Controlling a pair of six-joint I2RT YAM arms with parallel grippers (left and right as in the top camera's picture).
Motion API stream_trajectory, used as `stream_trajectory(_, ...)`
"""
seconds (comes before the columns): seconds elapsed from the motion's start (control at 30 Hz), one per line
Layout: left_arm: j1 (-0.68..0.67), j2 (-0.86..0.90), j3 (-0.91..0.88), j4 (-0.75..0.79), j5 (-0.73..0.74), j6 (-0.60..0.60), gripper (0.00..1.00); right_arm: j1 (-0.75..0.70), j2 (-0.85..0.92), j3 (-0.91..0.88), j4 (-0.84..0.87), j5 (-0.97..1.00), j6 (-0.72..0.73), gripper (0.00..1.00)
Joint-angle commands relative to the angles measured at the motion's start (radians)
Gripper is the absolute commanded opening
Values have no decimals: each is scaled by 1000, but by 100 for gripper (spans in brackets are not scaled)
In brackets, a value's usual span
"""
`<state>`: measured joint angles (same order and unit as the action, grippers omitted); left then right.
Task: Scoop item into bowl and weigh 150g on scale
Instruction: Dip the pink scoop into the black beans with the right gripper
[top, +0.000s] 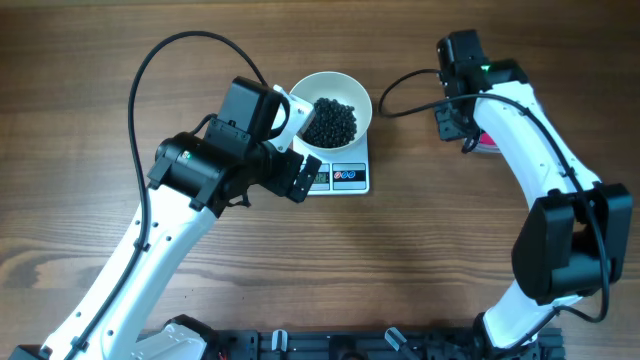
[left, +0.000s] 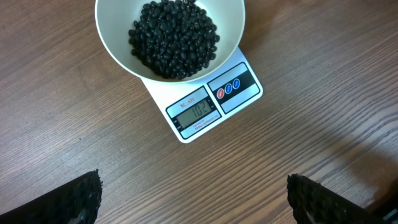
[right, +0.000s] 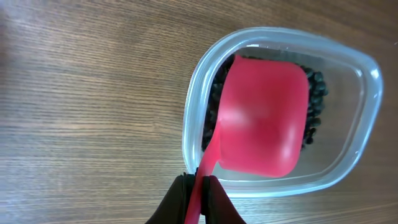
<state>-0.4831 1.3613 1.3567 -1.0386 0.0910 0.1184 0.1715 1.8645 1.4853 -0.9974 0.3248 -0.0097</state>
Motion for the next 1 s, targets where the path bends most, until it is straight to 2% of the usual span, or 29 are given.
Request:
stream_trajectory(0.0, 3, -5, -3, 2, -6, -3, 100, -31, -2, 3, 0, -113, 86, 4)
stream_trajectory(0.13, 3, -5, -3, 2, -6, -3, 100, -88, -29, 3, 10, -201, 92, 4)
stream_trajectory(0.3, 3, -5, -3, 2, -6, -2, 100, -153, -82, 3, 21, -193, 87, 4)
stream_trajectory(0.6, 3, -5, -3, 3, -6, -3, 100, -165, -109, 3, 25, 226, 87, 4)
stream_trajectory(0.73, 3, -5, -3, 2, -6, -2, 100, -164, -103, -2, 48, 217, 67, 4)
stream_trajectory(0.97, 3, -5, -3, 2, -6, -2, 100, -153, -63, -6, 63, 44, -11, 4)
